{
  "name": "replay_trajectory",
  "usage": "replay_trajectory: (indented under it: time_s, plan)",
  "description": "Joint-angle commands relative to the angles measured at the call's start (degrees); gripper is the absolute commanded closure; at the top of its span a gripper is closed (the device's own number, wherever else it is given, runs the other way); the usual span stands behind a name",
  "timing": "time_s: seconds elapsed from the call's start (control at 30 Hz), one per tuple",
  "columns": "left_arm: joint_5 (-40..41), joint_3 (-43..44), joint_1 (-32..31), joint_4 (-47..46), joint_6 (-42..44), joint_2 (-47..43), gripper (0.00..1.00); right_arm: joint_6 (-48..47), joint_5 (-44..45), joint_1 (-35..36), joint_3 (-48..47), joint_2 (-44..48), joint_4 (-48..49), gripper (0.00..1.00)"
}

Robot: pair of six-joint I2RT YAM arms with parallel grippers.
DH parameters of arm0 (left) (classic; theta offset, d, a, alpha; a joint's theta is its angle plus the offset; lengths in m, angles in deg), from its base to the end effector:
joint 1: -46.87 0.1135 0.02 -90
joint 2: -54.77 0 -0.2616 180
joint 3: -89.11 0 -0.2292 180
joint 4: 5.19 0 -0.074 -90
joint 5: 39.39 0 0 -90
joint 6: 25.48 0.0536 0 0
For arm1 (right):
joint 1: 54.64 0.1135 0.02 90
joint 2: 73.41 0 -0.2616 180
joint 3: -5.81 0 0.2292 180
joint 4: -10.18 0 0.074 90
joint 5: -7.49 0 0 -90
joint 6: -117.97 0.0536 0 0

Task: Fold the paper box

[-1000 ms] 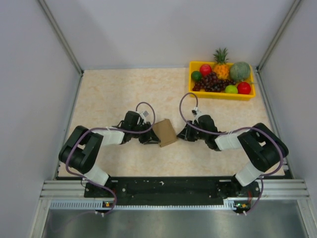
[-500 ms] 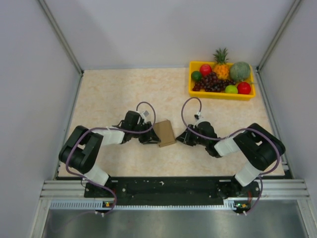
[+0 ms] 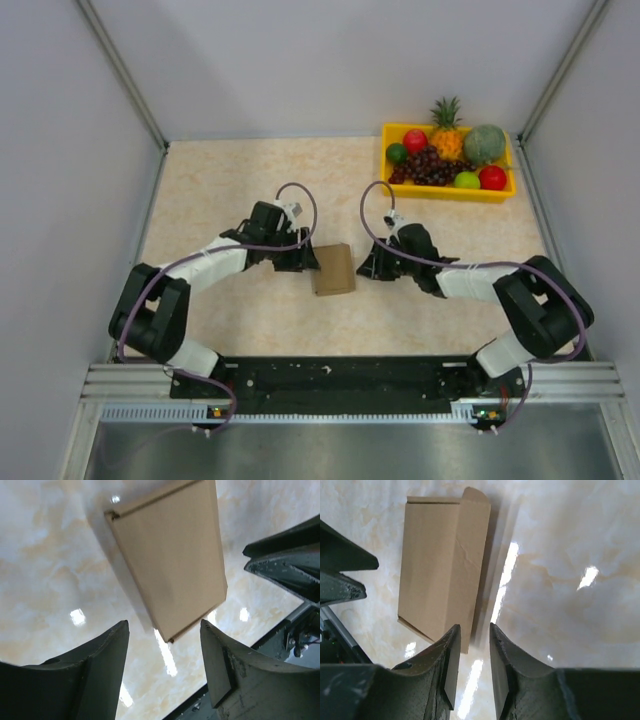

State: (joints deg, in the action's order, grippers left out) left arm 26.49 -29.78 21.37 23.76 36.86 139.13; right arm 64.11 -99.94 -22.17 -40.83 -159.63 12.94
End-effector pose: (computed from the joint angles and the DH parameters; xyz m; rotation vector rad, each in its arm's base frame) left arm 0.2435 -0.1404 0.1862 0.1408 2.5966 -0.8928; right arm 0.2273 0.1636 0.1535 -0.1054 2.3637 0.9642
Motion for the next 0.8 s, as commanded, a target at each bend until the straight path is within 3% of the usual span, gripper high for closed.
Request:
replay_trajectory:
  time_s: [0.0,0.1,0.23,0.47,0.53,0.67,0.7,0.77]
  plan:
    - [2.8,6.7,1.5,3.6,4.8,6.5,0.39,-3.8,1.1,0.5,-3.9,-4.3,-2.7,0.73]
    - [0.7,8.9,1.9,1.0,4.3,10.8,0.46,-3.2,2.5,1.5,-3.9,-6.4,0.4,0.74]
    - [-3.6,10.8,1.9,-2.3,4.4,13.9,0.38,-0.3,5.6,6.8,-3.7,-6.6,1.1,0.77]
    - [-3.0,22.6,1.9,7.5,12.5,20.7,0.39,10.7,9.5,16.9,1.9,-0.3,10.1,0.75]
    - [1.4,24.6,1.9,11.6,15.3,20.2,0.39,10.4,7.8,17.5,2.6,2.0,12.5,0.74]
    - [8.3,26.5,2.0,15.6,18.3,15.1,0.35,3.3,4.3,12.8,3.0,7.4,3.9,0.64]
    - [8.3,25.5,1.9,15.3,18.2,13.4,0.32,1.5,0.5,7.7,3.0,7.6,3.1,0.56]
    - [5.7,22.3,1.9,13.7,17.6,9.8,0.29,-3.0,-7.1,1.3,0.3,5.1,0.5,0.56]
